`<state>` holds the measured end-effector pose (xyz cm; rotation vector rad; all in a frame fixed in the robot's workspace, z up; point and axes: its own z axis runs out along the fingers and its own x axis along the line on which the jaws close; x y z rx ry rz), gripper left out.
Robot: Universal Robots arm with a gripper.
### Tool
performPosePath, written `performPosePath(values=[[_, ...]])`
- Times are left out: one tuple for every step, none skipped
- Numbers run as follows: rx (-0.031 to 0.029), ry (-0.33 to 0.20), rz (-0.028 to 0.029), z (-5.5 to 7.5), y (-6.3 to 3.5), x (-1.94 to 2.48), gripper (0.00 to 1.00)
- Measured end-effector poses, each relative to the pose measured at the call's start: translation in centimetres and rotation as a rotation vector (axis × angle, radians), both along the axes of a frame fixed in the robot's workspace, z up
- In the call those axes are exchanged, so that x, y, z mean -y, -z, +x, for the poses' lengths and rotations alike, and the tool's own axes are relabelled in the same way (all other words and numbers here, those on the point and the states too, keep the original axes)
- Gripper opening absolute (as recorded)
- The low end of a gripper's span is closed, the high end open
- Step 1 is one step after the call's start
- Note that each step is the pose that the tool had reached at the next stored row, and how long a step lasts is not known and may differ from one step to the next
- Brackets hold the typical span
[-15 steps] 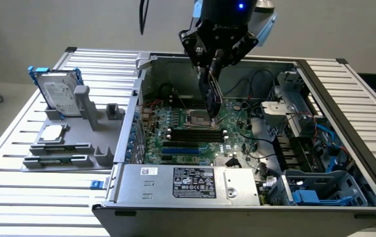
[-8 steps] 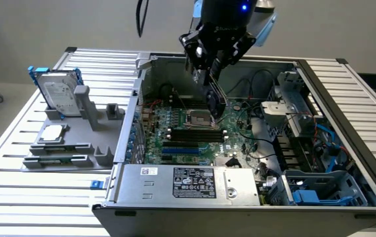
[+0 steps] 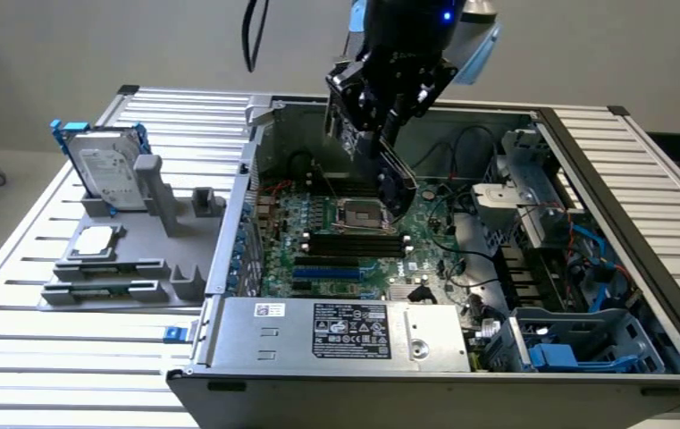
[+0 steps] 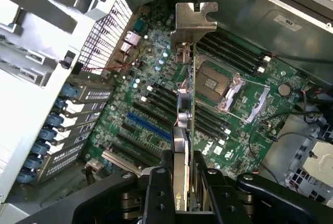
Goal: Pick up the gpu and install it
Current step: 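Insert the gpu into the slot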
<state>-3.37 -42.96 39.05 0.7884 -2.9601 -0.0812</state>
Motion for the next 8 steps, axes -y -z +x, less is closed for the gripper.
performPosePath(values=[[0.0002,-0.018,0.0,0.0,0.03,0.0,0.26],[0.0003,-0.036,-0.0001,0.0,0.05,0.0,0.26],[0.0005,-0.054,-0.0002,0.0,0.08,0.0,0.26],[0.0007,-0.072,-0.0001,0.0,0.11,0.0,0.26],[0.0009,-0.09,-0.0001,0.0,0.13,0.0,0.26],[0.0011,-0.109,-0.0001,0.0,0.17,0.0,0.26],[0.0013,-0.127,-0.0002,0.0,0.19,0.0,0.26],[0.0015,-0.145,-0.0001,0.0,0.22,0.0,0.26]])
